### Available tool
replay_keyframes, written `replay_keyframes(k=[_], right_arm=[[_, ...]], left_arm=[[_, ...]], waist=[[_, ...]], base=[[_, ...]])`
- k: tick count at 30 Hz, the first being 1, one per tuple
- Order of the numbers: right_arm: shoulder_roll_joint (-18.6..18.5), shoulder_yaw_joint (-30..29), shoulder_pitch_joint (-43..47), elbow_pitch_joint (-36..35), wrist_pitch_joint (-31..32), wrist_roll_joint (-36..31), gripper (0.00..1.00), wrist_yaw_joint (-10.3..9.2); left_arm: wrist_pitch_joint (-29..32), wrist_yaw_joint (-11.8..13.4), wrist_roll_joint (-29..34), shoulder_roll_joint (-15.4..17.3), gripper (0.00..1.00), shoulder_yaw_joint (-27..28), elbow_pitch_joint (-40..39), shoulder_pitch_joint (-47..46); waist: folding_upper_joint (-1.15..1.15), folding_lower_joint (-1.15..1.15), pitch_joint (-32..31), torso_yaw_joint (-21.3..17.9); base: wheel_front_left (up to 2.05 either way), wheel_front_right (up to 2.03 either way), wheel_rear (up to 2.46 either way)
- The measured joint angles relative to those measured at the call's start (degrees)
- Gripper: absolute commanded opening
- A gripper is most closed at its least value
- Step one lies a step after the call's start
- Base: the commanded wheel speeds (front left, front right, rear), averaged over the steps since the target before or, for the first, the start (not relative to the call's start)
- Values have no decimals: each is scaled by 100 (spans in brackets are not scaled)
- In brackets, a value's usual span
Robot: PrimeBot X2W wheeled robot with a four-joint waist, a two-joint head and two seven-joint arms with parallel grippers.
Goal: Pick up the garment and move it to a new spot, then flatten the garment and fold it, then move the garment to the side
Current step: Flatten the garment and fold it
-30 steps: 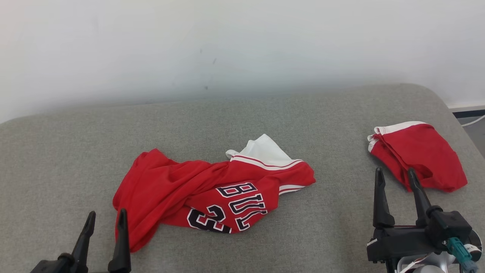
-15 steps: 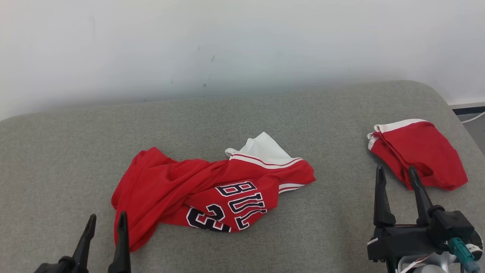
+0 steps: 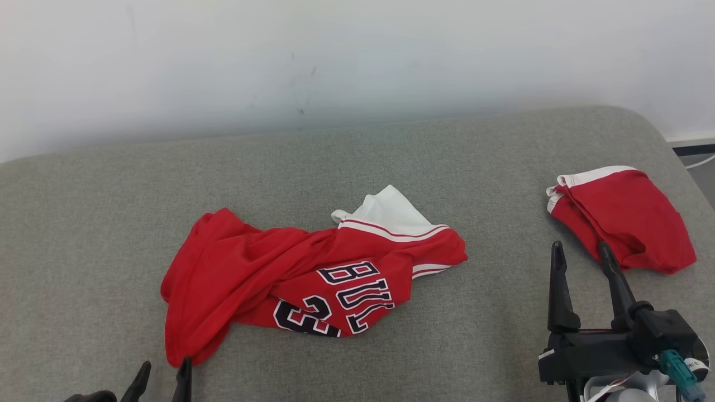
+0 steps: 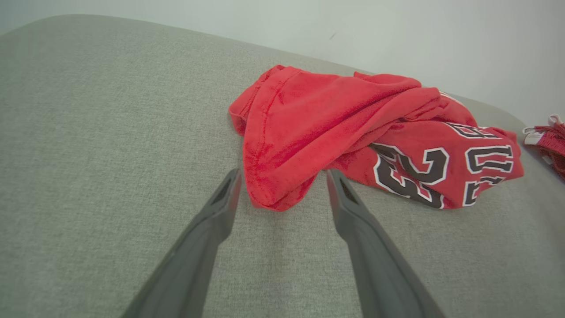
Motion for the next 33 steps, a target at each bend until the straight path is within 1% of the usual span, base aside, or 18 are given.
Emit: replay_keyframes(k=[9,15,20,23,26,32,33], right_arm=[[4,82,-112,-25,-14,-5,100,-3],[3,80,-148,-27,-14,-21,100,-3],[3,77,-149,-36,-14,-30,100,-3],[4,80,-175,-40,-14,-41,100,-3],[4,80,-203,-42,-14,-59,100,-3],[3,73,-206,-58,-14,-64,100,-3],[3,74,-206,-75,-14,-64,100,-3]], left_arm=[[536,7,-51,110,100,49,443,-160],[715,-2,-107,57,100,-14,677,-338],[740,5,-200,-4,100,1,855,-460],[808,57,-176,21,100,-1,994,-547],[806,57,-194,2,100,20,1054,-575],[742,64,-280,-102,100,94,1170,-660],[742,63,-288,-105,93,100,1181,-666]], waist=[[0,0,153,-64],[0,0,232,-132],[0,0,260,-151],[0,0,279,-166],[0,0,288,-175],[0,0,309,-193],[0,0,317,-196]], base=[[0,0,0],[0,0,0],[0,0,0],[0,0,0],[0,0,0],[0,0,0],[0,0,0]])
